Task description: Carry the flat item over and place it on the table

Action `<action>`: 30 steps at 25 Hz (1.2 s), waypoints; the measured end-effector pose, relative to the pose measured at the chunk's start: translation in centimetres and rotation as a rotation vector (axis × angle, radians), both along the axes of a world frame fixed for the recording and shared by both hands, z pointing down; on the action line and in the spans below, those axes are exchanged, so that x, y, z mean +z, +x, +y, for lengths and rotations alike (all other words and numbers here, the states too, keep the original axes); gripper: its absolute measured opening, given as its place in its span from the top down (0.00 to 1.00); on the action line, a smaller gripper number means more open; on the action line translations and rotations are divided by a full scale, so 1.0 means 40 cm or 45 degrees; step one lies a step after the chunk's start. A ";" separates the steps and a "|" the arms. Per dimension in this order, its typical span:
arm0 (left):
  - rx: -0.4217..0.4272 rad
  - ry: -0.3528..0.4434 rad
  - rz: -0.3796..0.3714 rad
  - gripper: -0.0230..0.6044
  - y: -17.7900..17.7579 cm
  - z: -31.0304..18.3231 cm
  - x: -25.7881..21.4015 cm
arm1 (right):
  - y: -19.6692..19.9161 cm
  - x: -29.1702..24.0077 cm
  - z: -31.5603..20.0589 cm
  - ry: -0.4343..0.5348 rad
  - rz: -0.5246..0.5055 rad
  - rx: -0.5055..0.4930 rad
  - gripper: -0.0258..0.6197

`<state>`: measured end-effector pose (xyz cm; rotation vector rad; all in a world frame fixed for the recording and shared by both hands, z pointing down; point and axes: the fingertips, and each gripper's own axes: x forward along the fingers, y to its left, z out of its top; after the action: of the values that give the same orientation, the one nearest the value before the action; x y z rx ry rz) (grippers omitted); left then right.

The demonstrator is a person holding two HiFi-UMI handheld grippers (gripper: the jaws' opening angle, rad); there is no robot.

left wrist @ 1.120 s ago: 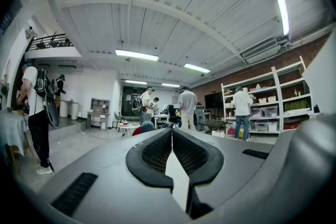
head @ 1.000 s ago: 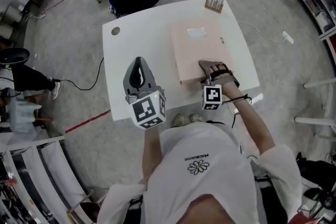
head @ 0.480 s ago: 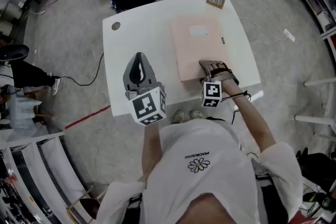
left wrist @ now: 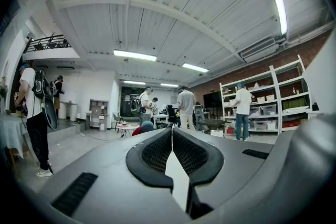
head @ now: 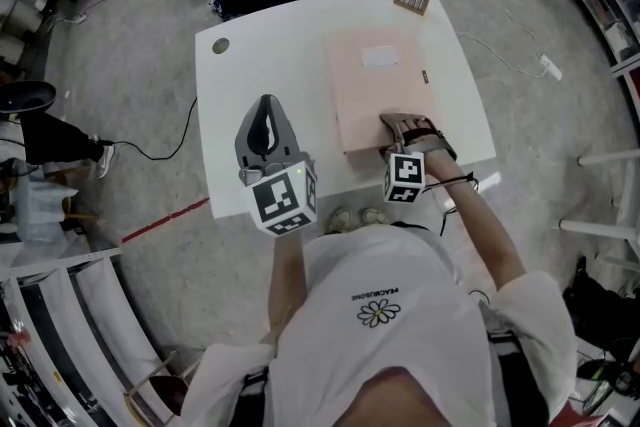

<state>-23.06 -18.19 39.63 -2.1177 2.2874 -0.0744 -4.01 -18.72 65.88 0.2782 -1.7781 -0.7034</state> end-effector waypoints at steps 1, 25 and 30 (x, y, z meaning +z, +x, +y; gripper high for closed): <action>0.002 0.002 0.000 0.93 0.001 0.000 -0.001 | 0.002 -0.007 0.001 -0.006 -0.005 0.007 0.41; 0.025 0.024 -0.025 0.93 0.023 0.021 -0.021 | -0.020 -0.697 -0.176 0.103 -1.206 0.411 0.41; 0.033 0.017 -0.047 0.93 0.022 0.014 -0.023 | 0.021 -0.784 -0.209 -0.025 -1.604 0.562 0.44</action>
<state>-22.18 -17.63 38.70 -2.1202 2.2337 -0.0960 -3.17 -27.07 34.51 1.2596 -2.7292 -0.1285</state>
